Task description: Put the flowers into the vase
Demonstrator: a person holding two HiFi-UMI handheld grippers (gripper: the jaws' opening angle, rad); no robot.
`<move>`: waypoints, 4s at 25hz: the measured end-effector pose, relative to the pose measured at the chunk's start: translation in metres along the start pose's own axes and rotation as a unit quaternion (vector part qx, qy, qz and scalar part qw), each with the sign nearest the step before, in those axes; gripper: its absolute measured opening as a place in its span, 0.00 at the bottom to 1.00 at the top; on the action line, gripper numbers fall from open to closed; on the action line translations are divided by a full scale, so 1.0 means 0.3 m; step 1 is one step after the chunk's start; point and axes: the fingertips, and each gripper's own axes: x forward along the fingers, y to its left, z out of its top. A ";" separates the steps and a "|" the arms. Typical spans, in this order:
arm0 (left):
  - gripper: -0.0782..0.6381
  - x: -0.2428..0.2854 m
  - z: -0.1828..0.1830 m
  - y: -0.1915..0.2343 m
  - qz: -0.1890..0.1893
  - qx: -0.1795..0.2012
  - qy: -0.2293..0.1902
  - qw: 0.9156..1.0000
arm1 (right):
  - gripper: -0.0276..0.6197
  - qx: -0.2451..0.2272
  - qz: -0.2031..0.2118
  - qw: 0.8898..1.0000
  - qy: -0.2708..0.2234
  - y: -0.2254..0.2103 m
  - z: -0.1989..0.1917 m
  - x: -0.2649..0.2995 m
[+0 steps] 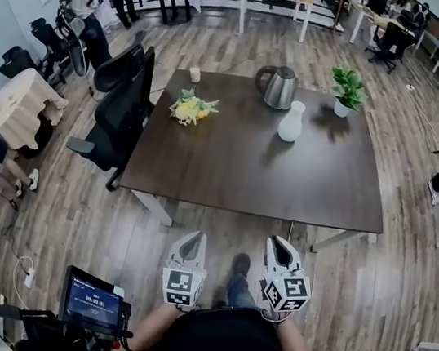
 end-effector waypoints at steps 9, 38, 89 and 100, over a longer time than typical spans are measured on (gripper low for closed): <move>0.12 0.275 0.129 0.133 0.048 -0.004 -0.006 0.999 | 0.07 -0.011 0.041 0.999 -0.005 -0.155 0.121 0.324; 0.12 0.765 0.366 0.226 0.075 0.048 -0.018 0.996 | 0.08 -0.089 0.035 0.995 -0.040 -0.574 0.244 0.571; 0.12 1.206 0.418 1.040 0.147 0.040 0.014 0.988 | 0.08 -0.112 0.126 0.986 -0.005 -0.373 0.383 1.417; 0.12 1.465 0.401 1.271 0.127 0.045 0.048 0.990 | 0.08 -0.095 0.103 0.989 0.047 -0.356 0.305 1.459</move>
